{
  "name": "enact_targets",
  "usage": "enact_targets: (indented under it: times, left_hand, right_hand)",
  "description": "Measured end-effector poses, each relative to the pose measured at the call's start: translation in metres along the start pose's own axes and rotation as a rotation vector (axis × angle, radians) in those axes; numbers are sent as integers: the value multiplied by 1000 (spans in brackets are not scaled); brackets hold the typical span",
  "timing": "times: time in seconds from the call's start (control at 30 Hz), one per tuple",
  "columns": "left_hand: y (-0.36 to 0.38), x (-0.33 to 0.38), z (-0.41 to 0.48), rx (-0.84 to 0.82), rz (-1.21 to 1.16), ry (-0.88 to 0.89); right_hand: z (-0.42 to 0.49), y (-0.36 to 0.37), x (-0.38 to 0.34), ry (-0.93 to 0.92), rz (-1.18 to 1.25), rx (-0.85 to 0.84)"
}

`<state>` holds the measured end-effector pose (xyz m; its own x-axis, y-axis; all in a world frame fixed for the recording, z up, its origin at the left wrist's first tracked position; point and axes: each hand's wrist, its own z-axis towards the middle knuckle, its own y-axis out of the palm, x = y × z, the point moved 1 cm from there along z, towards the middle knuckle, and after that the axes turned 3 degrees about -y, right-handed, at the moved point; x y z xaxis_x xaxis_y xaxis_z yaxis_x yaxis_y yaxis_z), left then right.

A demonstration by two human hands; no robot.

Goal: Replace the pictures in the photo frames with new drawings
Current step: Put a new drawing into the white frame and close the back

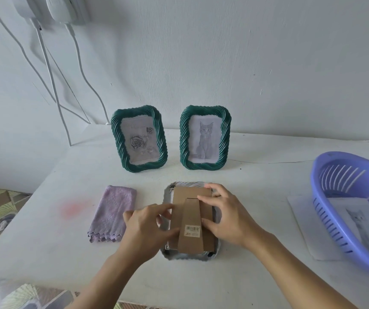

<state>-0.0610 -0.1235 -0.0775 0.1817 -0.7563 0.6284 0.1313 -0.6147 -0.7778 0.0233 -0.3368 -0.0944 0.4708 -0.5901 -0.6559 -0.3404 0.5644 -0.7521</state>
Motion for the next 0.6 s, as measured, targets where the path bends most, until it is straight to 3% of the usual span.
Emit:
enact_targets:
  times: [0.6]
  left_hand:
    - [11,-8,0,93,125,42]
  right_hand:
    - [6,7,3,-44,-181,-47]
